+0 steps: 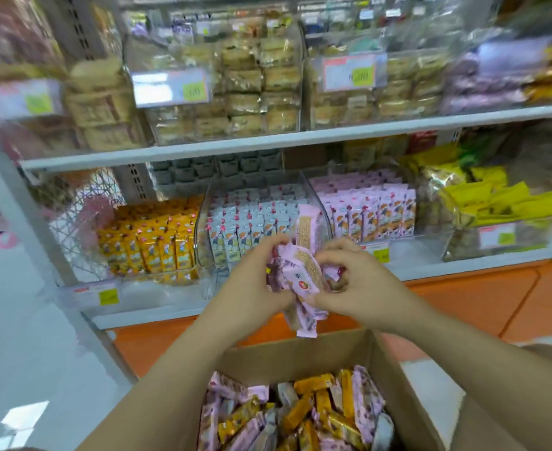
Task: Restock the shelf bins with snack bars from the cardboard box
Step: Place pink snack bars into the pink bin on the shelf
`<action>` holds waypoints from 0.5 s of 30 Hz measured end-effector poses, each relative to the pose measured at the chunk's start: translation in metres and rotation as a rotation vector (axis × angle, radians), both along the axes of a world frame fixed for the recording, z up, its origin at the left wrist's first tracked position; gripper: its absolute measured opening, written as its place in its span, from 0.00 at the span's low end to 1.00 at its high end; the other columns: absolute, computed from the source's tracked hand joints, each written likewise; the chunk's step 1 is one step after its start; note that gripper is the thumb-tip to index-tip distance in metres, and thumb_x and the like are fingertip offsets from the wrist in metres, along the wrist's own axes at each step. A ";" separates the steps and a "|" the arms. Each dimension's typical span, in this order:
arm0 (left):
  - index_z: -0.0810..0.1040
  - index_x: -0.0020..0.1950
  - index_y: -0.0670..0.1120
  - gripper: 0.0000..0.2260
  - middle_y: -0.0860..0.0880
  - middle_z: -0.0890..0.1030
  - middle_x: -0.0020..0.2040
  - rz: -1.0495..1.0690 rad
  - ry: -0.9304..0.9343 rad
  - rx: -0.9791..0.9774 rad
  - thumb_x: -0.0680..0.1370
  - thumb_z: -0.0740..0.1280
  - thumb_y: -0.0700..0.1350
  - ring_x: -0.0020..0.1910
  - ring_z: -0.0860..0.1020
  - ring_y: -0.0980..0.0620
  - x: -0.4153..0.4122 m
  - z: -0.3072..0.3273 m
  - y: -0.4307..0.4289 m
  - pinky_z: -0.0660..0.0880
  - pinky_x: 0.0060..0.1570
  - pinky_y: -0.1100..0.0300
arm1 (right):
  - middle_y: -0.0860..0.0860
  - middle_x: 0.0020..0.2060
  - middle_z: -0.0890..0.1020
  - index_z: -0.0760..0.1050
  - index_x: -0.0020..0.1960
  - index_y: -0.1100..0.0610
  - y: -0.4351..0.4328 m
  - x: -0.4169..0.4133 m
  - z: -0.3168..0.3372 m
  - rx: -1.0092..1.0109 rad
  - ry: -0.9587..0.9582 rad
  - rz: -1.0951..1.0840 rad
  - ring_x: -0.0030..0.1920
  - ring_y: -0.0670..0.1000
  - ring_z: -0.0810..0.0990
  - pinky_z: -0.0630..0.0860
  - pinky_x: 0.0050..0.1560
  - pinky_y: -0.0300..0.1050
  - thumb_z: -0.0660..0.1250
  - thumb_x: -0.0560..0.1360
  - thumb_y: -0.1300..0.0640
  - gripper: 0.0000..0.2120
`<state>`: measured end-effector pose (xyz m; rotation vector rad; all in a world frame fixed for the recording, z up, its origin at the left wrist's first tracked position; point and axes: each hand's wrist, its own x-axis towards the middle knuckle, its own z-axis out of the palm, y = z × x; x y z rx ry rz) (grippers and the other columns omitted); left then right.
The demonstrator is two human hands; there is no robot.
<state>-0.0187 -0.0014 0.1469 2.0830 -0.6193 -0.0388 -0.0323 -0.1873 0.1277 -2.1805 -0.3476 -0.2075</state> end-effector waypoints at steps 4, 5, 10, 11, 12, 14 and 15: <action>0.66 0.59 0.64 0.30 0.59 0.76 0.55 0.023 -0.054 -0.088 0.72 0.70 0.32 0.46 0.76 0.69 0.015 0.016 -0.031 0.72 0.39 0.75 | 0.38 0.52 0.66 0.75 0.50 0.43 -0.025 0.011 0.020 0.018 -0.081 -0.042 0.52 0.42 0.72 0.70 0.46 0.33 0.75 0.68 0.55 0.15; 0.66 0.58 0.64 0.29 0.61 0.76 0.54 0.035 -0.063 -0.097 0.72 0.70 0.33 0.45 0.76 0.69 0.019 0.016 -0.039 0.72 0.39 0.75 | 0.39 0.53 0.66 0.76 0.51 0.43 -0.032 0.014 0.021 0.023 -0.087 -0.059 0.52 0.42 0.71 0.70 0.47 0.33 0.75 0.68 0.56 0.16; 0.67 0.62 0.63 0.29 0.57 0.78 0.54 0.113 -0.037 -0.150 0.72 0.70 0.35 0.37 0.79 0.57 0.051 0.014 -0.078 0.76 0.33 0.65 | 0.40 0.53 0.65 0.74 0.53 0.43 -0.066 0.043 0.016 0.045 -0.120 -0.151 0.50 0.39 0.69 0.67 0.48 0.36 0.74 0.69 0.56 0.16; 0.66 0.63 0.63 0.29 0.56 0.78 0.55 0.138 -0.024 -0.155 0.73 0.70 0.36 0.35 0.79 0.54 0.060 0.014 -0.086 0.76 0.31 0.64 | 0.38 0.52 0.65 0.73 0.52 0.43 -0.073 0.051 0.016 0.043 -0.124 -0.173 0.50 0.38 0.69 0.66 0.47 0.36 0.74 0.69 0.56 0.16; 0.66 0.64 0.63 0.29 0.54 0.77 0.55 0.171 -0.005 -0.163 0.73 0.69 0.36 0.30 0.76 0.53 0.068 0.015 -0.093 0.73 0.27 0.63 | 0.38 0.51 0.65 0.74 0.53 0.44 -0.079 0.060 0.015 0.034 -0.125 -0.191 0.49 0.38 0.70 0.66 0.46 0.35 0.74 0.69 0.57 0.16; 0.66 0.64 0.62 0.28 0.54 0.76 0.53 0.229 0.019 -0.202 0.74 0.69 0.36 0.25 0.70 0.54 0.084 0.016 -0.105 0.69 0.25 0.62 | 0.41 0.51 0.66 0.77 0.54 0.47 -0.091 0.077 0.013 -0.009 -0.126 -0.220 0.48 0.40 0.70 0.67 0.47 0.36 0.74 0.70 0.56 0.15; 0.66 0.63 0.62 0.27 0.55 0.75 0.52 0.248 0.030 -0.225 0.74 0.69 0.36 0.24 0.68 0.55 0.091 0.017 -0.111 0.70 0.25 0.61 | 0.43 0.53 0.65 0.77 0.56 0.49 -0.096 0.085 0.013 -0.042 -0.123 -0.235 0.50 0.42 0.71 0.67 0.48 0.37 0.74 0.70 0.55 0.16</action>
